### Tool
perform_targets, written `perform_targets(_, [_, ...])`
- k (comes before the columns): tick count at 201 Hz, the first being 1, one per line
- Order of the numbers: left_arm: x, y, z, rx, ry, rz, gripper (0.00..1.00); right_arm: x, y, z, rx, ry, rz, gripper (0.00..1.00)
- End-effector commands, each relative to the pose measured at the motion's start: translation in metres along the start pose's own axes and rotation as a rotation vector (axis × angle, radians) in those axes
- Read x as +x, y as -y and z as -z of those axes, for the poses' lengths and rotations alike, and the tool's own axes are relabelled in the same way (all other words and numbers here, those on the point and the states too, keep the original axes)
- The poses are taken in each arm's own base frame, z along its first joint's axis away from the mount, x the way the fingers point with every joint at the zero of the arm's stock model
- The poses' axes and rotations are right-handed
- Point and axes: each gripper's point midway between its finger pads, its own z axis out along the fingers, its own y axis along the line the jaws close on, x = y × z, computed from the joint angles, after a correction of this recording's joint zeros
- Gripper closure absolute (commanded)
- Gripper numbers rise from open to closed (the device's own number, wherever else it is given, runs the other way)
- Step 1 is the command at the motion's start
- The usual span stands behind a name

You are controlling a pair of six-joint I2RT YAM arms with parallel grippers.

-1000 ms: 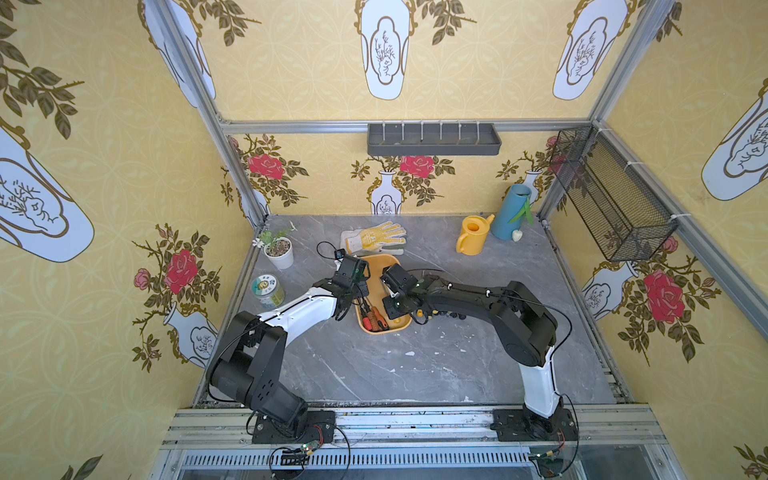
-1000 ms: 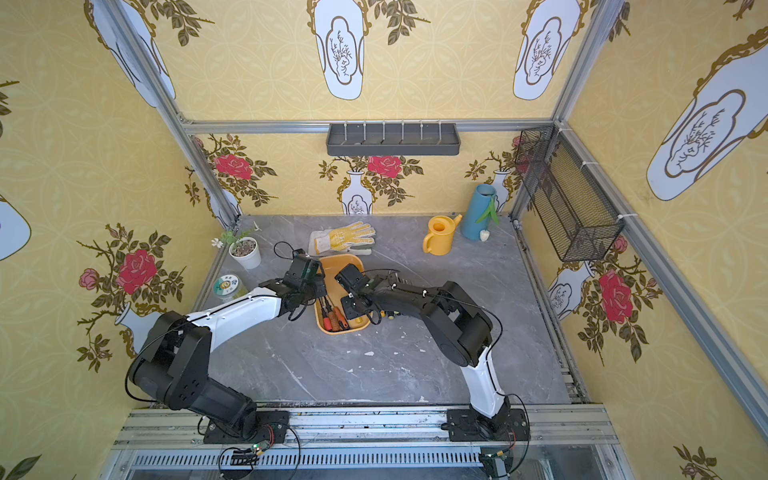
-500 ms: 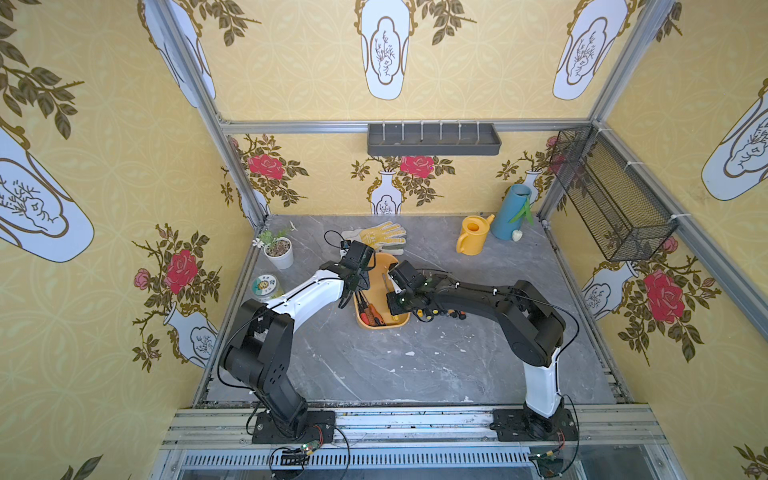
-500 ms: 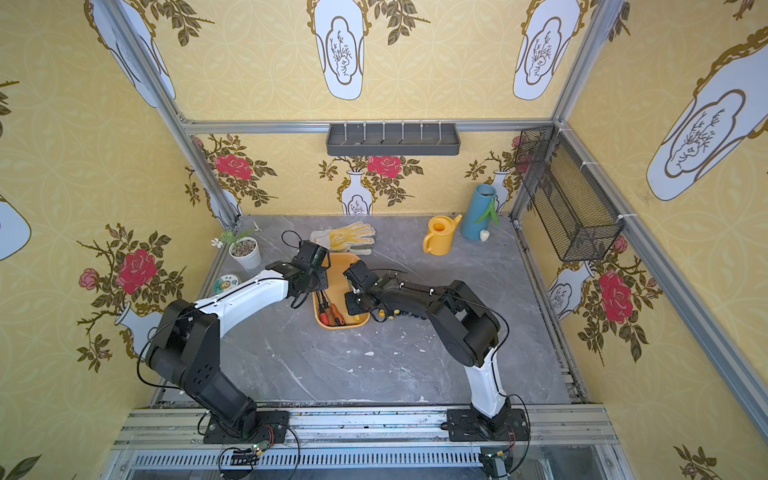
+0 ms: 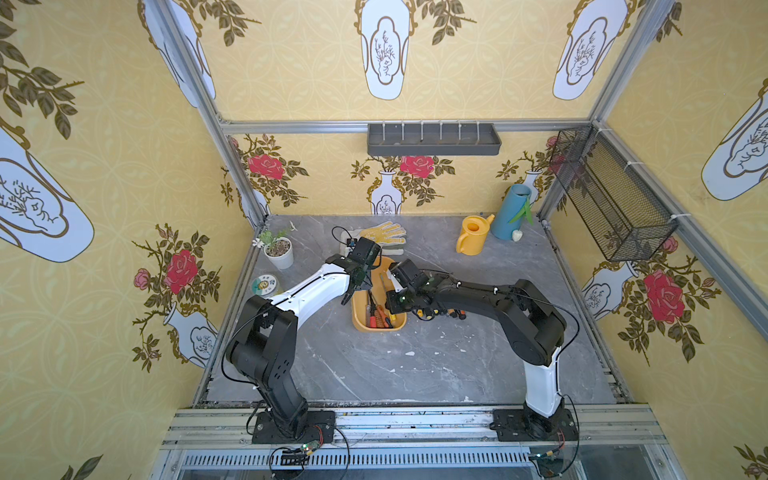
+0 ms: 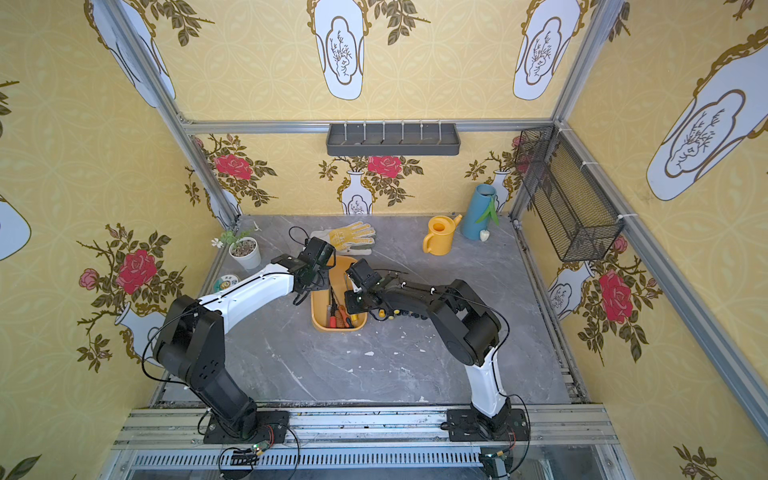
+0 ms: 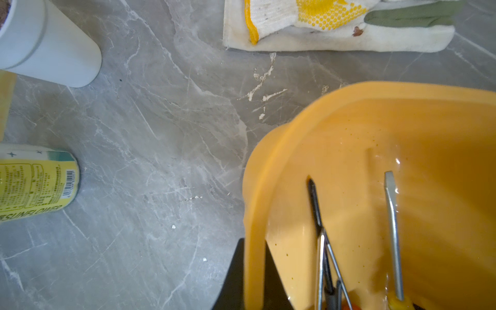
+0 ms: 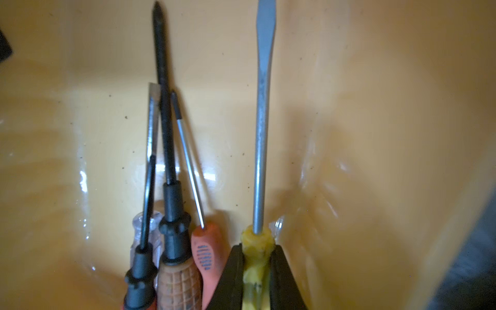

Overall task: Take out the screwdriver from the storage box
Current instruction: Pick up the screwdriver from the storage box, then place the screwdriver at the center of the board.

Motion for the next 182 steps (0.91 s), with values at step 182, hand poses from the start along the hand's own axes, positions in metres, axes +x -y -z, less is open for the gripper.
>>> perform_targets(182, [0.017, -0.006, -0.018, -0.031, 0.015, 0.071, 1.00, -0.036, 0.079, 0.100, 0.262, 0.100, -0.016, 1.00])
